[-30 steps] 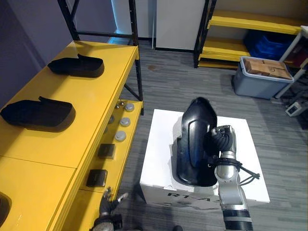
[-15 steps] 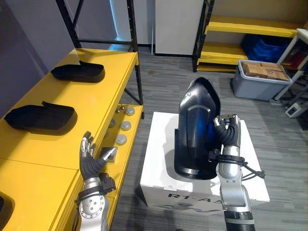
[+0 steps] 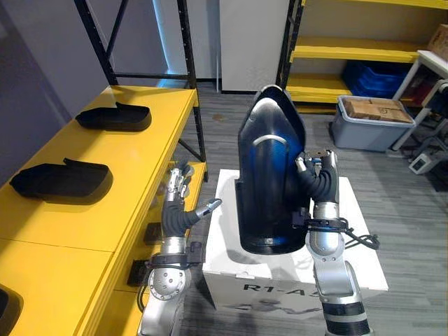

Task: Walk over and take plastic housings, then place them on the shelf

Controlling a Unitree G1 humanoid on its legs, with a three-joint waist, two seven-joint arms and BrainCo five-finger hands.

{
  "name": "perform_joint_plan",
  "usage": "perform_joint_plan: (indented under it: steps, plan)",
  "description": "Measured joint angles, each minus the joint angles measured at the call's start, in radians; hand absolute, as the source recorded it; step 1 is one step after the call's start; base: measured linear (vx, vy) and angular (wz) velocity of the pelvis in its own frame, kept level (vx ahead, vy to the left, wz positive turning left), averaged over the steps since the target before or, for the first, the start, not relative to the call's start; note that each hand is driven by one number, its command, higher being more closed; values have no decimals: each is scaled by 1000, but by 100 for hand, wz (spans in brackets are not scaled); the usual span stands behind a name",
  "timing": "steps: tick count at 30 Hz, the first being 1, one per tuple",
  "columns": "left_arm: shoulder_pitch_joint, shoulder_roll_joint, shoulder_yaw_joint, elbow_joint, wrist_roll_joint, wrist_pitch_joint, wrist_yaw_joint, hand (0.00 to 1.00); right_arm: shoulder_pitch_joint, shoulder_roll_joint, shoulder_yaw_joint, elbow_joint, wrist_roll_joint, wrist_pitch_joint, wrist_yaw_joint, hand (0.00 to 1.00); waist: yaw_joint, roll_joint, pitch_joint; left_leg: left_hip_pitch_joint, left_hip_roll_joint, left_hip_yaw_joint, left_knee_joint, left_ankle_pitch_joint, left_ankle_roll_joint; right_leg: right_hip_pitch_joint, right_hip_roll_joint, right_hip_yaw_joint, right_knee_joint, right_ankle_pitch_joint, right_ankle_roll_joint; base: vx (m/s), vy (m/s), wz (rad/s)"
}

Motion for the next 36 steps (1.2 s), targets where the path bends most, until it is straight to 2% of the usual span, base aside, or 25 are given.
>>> perform_joint_plan:
  steps: [6, 15, 16, 22, 28, 29, 33, 36]
  plan:
    - [-36, 7, -86, 34, -45, 1, -18, 0, -15, 0, 68, 0, 15, 0, 1, 100, -10, -1, -11, -6, -3, 4, -1, 0, 0, -8, -1, 4, 0, 3, 3, -3, 3, -1]
    - [-80, 12, -141, 86, -117, 8, -16, 0, -23, -4, 98, 0, 16, -1, 1, 100, -23, -2, -32, -12, -4, 6, -1, 3, 4, -16, -2, 10, 0, 10, 4, -11, 5, -1]
    - [-80, 12, -148, 90, -127, 8, -16, 100, -23, -5, 98, 0, 16, -1, 0, 100, -23, -1, -34, -12, -4, 6, -1, 3, 4, -16, -2, 10, 0, 10, 3, -32, 11, 0]
    - [-86, 13, -157, 125, -145, 12, -14, 100, -28, -6, 100, 0, 18, -2, -1, 100, -23, -2, -48, -13, -4, 7, 0, 3, 5, -18, -2, 11, 0, 13, 3, -6, 2, 0]
    - [-111, 22, -158, 170, -183, 36, 15, 100, -44, -20, 130, 0, 35, -40, -11, 100, -35, -4, -53, -14, -4, 11, 0, 3, 5, -20, -3, 15, 0, 14, 3, 0, 0, 0]
    - [-112, 22, -158, 179, -183, 38, 24, 100, -48, -28, 140, 0, 35, -41, -13, 0, -39, -5, -54, -14, -4, 12, 0, 3, 5, -20, -3, 16, 0, 15, 4, 0, 0, 0]
    - [-112, 25, -159, 187, -190, 44, 28, 100, -48, -28, 157, -28, 37, -46, -16, 0, -46, -7, -54, -13, -4, 15, 0, 3, 5, -21, -4, 19, 0, 15, 4, 0, 0, 0]
    - [-112, 25, -157, 188, -201, 46, 28, 100, -48, -28, 168, -40, 66, -88, -15, 0, -46, -7, -55, -13, -4, 17, 0, 3, 5, -21, -4, 20, 0, 16, 4, 0, 0, 0]
